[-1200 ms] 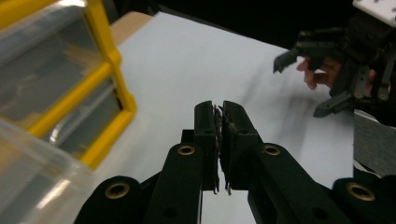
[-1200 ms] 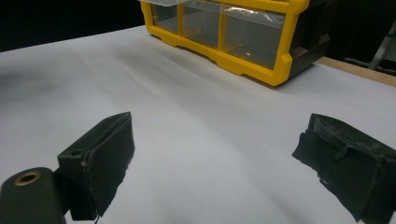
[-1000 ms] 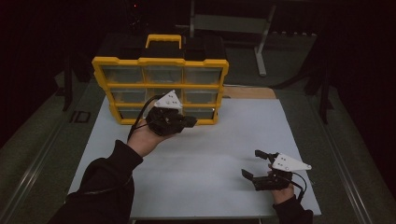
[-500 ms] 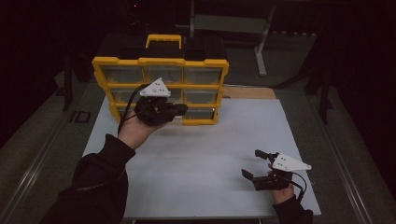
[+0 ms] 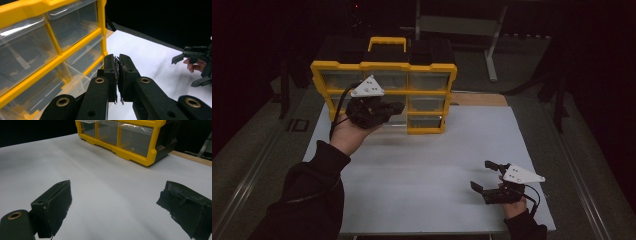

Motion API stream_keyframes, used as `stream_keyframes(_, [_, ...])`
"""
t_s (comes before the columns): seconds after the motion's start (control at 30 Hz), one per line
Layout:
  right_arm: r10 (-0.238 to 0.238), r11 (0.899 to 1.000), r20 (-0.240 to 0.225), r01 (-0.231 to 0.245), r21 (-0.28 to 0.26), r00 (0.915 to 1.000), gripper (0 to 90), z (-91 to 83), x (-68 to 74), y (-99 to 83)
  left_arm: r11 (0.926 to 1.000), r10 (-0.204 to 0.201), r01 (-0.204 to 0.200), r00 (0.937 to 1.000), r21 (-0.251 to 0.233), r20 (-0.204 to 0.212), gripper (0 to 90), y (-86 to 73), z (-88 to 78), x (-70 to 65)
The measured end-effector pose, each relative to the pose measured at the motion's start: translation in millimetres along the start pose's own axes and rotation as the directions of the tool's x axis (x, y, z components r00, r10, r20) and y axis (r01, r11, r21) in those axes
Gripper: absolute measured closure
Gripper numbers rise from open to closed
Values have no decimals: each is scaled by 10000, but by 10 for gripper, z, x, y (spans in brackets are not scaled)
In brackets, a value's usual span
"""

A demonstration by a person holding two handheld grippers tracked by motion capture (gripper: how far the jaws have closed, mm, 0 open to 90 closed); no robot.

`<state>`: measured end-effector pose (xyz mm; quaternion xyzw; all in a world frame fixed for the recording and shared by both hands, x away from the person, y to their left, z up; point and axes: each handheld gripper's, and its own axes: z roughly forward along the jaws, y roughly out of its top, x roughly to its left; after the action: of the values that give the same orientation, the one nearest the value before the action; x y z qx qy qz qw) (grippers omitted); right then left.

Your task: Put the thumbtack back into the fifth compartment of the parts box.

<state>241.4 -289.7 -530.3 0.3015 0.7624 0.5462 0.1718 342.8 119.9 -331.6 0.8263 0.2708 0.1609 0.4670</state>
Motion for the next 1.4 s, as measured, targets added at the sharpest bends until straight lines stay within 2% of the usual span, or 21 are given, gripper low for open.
stream_keyframes(0.3, [-10,10000,12,10,0,10000,89,-4,-2,0,9992,-307,283,9959,-296,-845,845,-61,-35,49])
stream_keyframes(0.37, [-3,10000,8,3,8,10000,89,-3,-2,-1,9990,-338,304,9934,-322,-1095,845,-69,-39,43])
stream_keyframes(0.47, [-20,10000,2,20,2,10000,89,-2,-1,0,9988,-368,312,9864,-372,-1605,845,-86,-42,44])
stream_keyframes(0.63, [-5,10000,-6,5,13,10000,89,-3,1,0,9969,-734,666,9783,-415,-1938,844,-132,-23,77])
stream_keyframes(0.67, [-7,10000,-4,7,12,10000,89,-3,1,0,9969,-734,666,9783,-415,-1938,844,-132,-23,77])
stream_keyframes(0.73, [1,10000,-5,-1,21,10000,89,-3,-1,-1,9954,-937,866,9696,-410,-2262,844,-161,-2,96])
stream_keyframes(0.9, [0,10000,3,0,20,10000,89,-4,0,0,9927,-1196,1111,9600,-476,-2532,844,-199,36,110])
stream_keyframes(0.97, [0,10000,1,0,21,10000,89,-5,-1,-1,9924,-1225,1144,9507,-452,-2850,843,-212,55,107])
stream_keyframes(1.07, [14,10000,-3,-14,34,10000,89,-5,0,-2,9903,-1388,1333,9413,-388,-3079,843,-234,95,113])
stream_keyframes(1.1, [-5,10000,-1,5,26,10000,89,-5,0,-2,9900,-1404,1370,9413,-325,-3070,843,-242,112,117])
stream_keyframes(1.17, [-5,10000,2,5,24,10000,89,-6,-1,-1,9894,-1423,1442,9362,-179,-3215,843,-262,153,122])
stream_keyframes(1.23, [-21,10000,1,21,16,10000,89,-6,-1,0,9887,-1456,1495,9360,-124,-3206,843,-268,166,125])
stream_keyframes(1.27, [-32,10000,5,32,11,10000,89,-6,-2,0,9866,-1536,1630,9319,12,-3286,843,-289,198,143])
stream_keyframes(1.4, [7,10000,-3,-7,28,10000,89,-7,-1,-2,9813,-1715,1907,9256,243,-3375,843,-320,251,180])
